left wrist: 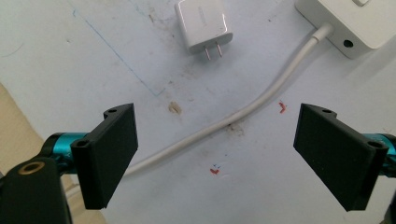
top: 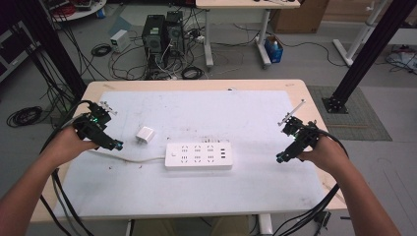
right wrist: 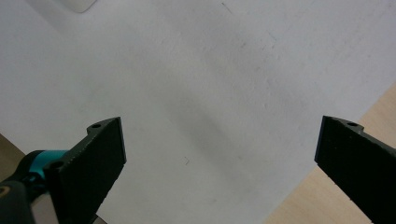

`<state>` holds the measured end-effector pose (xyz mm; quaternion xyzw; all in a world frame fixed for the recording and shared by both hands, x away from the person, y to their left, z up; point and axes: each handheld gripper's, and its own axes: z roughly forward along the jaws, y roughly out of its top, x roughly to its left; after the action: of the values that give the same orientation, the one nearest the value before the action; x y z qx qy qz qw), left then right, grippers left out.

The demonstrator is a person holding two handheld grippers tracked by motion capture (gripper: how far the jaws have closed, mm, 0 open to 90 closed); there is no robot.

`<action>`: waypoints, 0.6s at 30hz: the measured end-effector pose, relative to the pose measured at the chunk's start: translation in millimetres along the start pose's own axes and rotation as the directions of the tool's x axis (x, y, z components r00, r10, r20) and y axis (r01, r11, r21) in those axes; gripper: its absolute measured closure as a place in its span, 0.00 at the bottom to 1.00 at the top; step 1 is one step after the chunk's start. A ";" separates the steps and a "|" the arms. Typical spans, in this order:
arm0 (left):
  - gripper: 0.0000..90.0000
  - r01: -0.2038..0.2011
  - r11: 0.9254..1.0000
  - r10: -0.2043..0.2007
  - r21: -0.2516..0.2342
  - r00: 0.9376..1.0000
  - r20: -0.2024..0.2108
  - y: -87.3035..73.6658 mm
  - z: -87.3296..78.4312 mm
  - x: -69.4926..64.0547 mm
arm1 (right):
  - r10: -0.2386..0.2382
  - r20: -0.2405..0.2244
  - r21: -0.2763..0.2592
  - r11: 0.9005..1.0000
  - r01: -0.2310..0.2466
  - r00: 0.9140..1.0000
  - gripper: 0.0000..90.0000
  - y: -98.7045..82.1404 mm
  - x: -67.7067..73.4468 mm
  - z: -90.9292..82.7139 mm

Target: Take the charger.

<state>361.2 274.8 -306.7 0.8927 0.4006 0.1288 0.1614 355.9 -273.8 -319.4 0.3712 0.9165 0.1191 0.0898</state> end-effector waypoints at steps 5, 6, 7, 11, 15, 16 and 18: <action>0.15 0.014 1.000 -0.014 -0.006 1.000 -0.007 1.0 -1.8 0.7 | 0.003 0.005 -0.004 1.000 -0.003 1.000 0.01 -1.5 1.4 -1.6; 0.15 0.020 1.000 -0.020 -0.011 1.000 -0.006 1.4 -1.8 0.5 | 0.003 0.006 -0.006 1.000 -0.003 1.000 0.01 -2.0 1.6 -2.0; 0.15 0.021 1.000 -0.021 -0.010 1.000 -0.008 1.8 -2.1 0.3 | 0.000 0.006 -0.005 1.000 0.000 1.000 0.01 -2.4 1.4 -2.3; 0.15 0.035 0.999 -0.035 -0.017 0.999 -0.014 4.2 -0.1 0.2 | 0.005 0.005 -0.012 1.000 -0.005 1.000 0.01 -3.5 -0.3 -2.2; 0.15 0.074 0.997 -0.074 -0.020 0.997 -0.017 7.3 4.2 1.1 | 0.013 0.008 -0.013 1.000 -0.012 1.000 0.01 -3.5 -1.3 -1.3; 0.15 0.105 0.994 -0.105 -0.022 0.994 -0.011 8.7 8.0 1.6 | 0.014 0.006 -0.013 1.000 -0.014 1.000 0.01 -3.5 -1.8 0.2; 0.15 0.119 0.993 -0.120 -0.024 0.993 -0.011 9.1 10.0 1.9 | 0.017 0.006 -0.008 1.000 -0.017 1.000 0.01 -3.6 -1.9 2.2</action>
<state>372.1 268.7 -312.1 0.8644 0.4526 0.1290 0.1769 355.4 -277.2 -322.4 0.3791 0.9125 0.1225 0.0933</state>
